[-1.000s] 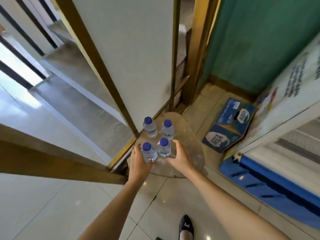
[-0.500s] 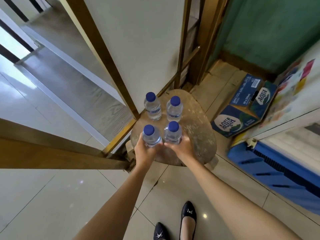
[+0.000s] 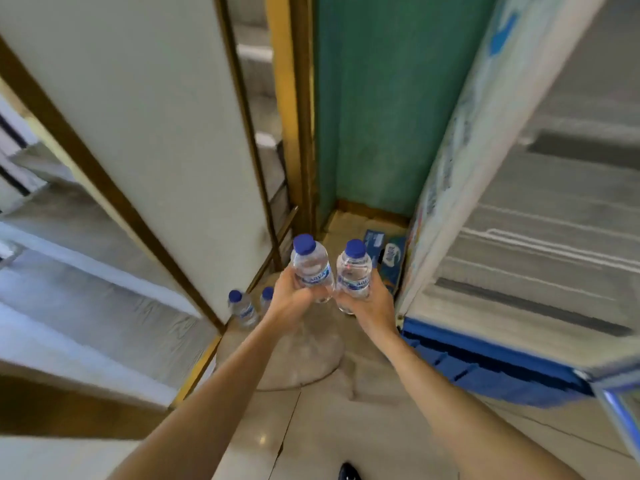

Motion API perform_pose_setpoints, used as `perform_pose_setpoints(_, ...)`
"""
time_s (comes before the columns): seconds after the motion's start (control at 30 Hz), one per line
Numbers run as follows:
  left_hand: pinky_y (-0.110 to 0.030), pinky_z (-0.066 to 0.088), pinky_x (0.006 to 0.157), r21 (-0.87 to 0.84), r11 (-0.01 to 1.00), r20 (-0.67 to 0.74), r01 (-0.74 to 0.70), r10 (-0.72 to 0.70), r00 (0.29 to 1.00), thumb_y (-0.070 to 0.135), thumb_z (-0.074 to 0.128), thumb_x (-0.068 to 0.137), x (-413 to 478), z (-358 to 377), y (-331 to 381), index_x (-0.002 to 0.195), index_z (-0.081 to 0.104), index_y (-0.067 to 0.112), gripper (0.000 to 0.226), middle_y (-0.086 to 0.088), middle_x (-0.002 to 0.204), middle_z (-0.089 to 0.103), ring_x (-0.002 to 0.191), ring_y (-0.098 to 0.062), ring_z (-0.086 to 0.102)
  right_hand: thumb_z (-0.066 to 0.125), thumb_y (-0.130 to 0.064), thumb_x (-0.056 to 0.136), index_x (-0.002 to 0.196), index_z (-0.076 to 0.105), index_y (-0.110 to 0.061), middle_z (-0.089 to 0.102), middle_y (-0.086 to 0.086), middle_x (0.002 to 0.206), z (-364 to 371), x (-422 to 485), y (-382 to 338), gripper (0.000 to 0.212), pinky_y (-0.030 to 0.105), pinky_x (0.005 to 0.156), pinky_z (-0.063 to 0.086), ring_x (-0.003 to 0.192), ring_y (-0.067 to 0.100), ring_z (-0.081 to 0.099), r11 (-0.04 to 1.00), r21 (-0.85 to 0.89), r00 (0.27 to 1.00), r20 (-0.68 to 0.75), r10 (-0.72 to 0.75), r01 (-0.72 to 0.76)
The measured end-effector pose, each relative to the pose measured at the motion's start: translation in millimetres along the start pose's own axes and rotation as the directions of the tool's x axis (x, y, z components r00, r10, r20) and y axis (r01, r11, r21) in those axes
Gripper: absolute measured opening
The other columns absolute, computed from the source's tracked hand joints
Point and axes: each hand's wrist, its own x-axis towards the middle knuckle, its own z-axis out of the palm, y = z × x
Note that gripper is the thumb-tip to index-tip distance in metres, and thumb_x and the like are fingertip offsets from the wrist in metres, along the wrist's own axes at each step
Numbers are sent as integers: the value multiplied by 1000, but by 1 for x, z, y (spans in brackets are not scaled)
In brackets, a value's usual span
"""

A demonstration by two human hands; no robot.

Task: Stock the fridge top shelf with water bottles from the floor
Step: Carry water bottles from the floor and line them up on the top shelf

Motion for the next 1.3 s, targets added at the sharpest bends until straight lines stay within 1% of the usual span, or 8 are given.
perform_pose_setpoints(0.23, -42, 50, 97, -69, 953, 131, -295, 302, 944, 22, 79, 56, 11, 77, 206, 110, 57, 24, 58, 2, 105, 70, 100, -16, 67, 83, -12, 68, 100, 55, -35, 68, -14, 93, -159, -1, -133, 48, 19, 74, 50, 85, 1, 66, 978, 19, 947, -253, -198, 210)
perform_pose_setpoints(0.47, -44, 51, 96, -142, 829, 257, -541, 559, 789, 29, 80, 58, -1, 166, 377, 113, 59, 20, 59, 1, 105, 72, 98, -16, 68, 83, -19, 69, 104, 59, -23, 67, -12, 85, -312, -19, -246, 43, 8, 58, 43, 71, -5, 60, 933, -90, 789, -509, -345, 350)
perform_pose_setpoints(0.63, -46, 51, 96, -167, 784, 284, -598, 619, 732, 39, 83, 51, 20, 231, 467, 111, 60, 18, 67, -2, 104, 72, 98, -20, 68, 84, -23, 68, 109, 60, -19, 68, -4, 98, -404, 2, -304, 48, 17, 68, 46, 85, 8, 64, 894, -162, 662, -620, -421, 418)
perform_pose_setpoints(0.7, -46, 51, 96, -167, 776, 286, -608, 628, 723, 30, 85, 57, 41, 258, 495, 107, 61, 17, 57, -4, 104, 72, 99, -21, 68, 85, -27, 67, 111, 59, -21, 68, -4, 102, -438, 24, -321, 52, 26, 78, 50, 93, 13, 64, 880, -197, 627, -636, -450, 432)
perform_pose_setpoints(0.9, -37, 48, 96, -84, 812, 272, -577, 576, 771, 13, 83, 68, 125, 329, 552, 112, 58, 11, 50, -3, 109, 67, 104, -22, 63, 85, -35, 68, 131, 51, -10, 58, 9, 129, -515, 124, -350, 75, 37, 95, 44, 121, 28, 53, 945, -192, 668, -671, -322, 263)
perform_pose_setpoints(1.1, -38, 48, 94, -51, 893, 208, -447, 447, 870, 5, 79, 72, 191, 373, 565, 122, 50, 9, 58, -5, 115, 61, 107, -25, 58, 81, -36, 72, 144, 37, -19, 50, 7, 141, -531, 210, -347, 86, 39, 95, 48, 114, 28, 58, 965, -205, 727, -637, -258, 163)
perform_pose_setpoints(1.17, -42, 47, 98, -36, 900, 210, -435, 432, 877, 7, 79, 71, 206, 381, 562, 118, 50, 14, 56, -2, 115, 62, 106, -24, 58, 82, -36, 70, 141, 41, -19, 52, 6, 139, -532, 232, -345, 85, 40, 96, 46, 122, 29, 53, 960, -238, 734, -625, -266, 145)
perform_pose_setpoints(1.3, -46, 51, 93, -29, 876, 244, -481, 473, 847, 4, 79, 68, 223, 389, 566, 114, 60, 17, 51, -3, 114, 68, 104, -23, 62, 86, -36, 65, 123, 55, -13, 64, 5, 118, -537, 257, -346, 70, 34, 85, 52, 108, 27, 62, 939, -305, 762, -567, -311, 156)
